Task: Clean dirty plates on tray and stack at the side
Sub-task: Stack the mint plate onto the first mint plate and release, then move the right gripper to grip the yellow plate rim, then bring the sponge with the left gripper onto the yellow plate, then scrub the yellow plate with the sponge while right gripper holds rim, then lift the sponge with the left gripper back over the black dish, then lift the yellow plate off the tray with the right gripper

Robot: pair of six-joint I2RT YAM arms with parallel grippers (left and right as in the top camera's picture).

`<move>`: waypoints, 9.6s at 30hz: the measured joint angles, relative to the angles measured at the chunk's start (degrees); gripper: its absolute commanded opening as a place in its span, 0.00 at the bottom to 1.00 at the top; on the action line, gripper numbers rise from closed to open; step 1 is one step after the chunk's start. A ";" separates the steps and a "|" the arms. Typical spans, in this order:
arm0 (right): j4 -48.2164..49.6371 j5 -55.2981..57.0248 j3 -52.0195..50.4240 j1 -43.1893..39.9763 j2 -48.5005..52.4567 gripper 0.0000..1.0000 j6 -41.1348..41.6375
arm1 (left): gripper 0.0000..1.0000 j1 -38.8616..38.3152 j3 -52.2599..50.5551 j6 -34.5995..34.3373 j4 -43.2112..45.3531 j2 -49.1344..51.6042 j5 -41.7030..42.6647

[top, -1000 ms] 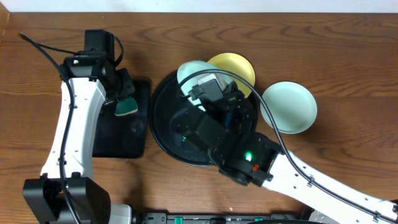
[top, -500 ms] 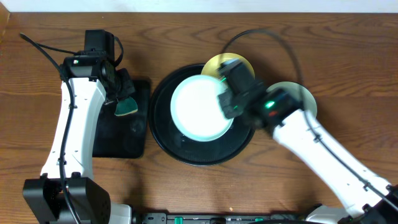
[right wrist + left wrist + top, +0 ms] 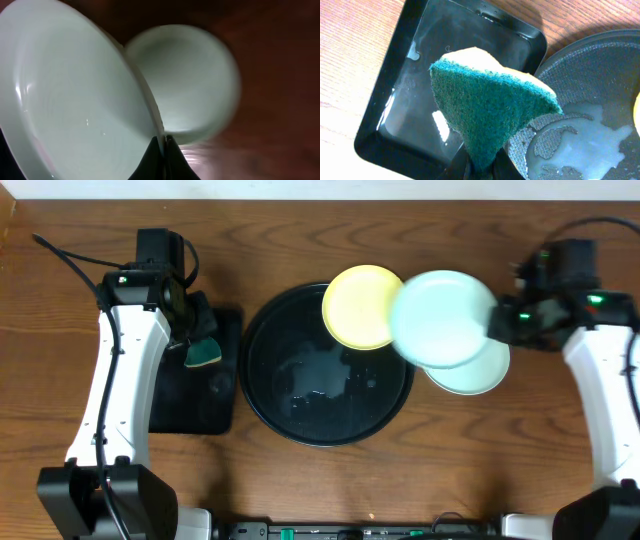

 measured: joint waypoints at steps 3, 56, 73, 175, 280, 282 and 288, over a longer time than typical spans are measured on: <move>0.31 3.87 -2.23 -3.80 0.00 0.01 -0.02 | 0.08 0.00 0.00 0.00 0.00 0.00 -0.02; 5.49 -4.48 35.82 16.61 46.34 0.31 -15.43 | 0.07 0.00 -0.11 0.04 0.22 0.00 -0.02; -2.60 -5.68 40.96 17.86 48.35 0.01 -16.52 | 0.07 0.00 -0.11 0.02 0.22 0.00 0.00; 6.45 -11.58 17.79 27.10 40.94 0.01 0.09 | 0.08 -24.50 -5.95 13.70 29.86 23.17 22.95; 22.10 89.90 16.02 64.63 16.61 0.01 -15.63 | 0.07 4.87 9.05 1.22 -5.75 12.02 0.52; 21.35 88.56 16.04 64.63 16.22 0.01 -16.20 | 0.08 4.87 9.05 1.22 -5.75 12.02 0.52; 11.06 74.88 16.06 63.49 15.65 0.01 -12.55 | 0.07 4.87 9.05 1.22 -5.75 12.02 0.81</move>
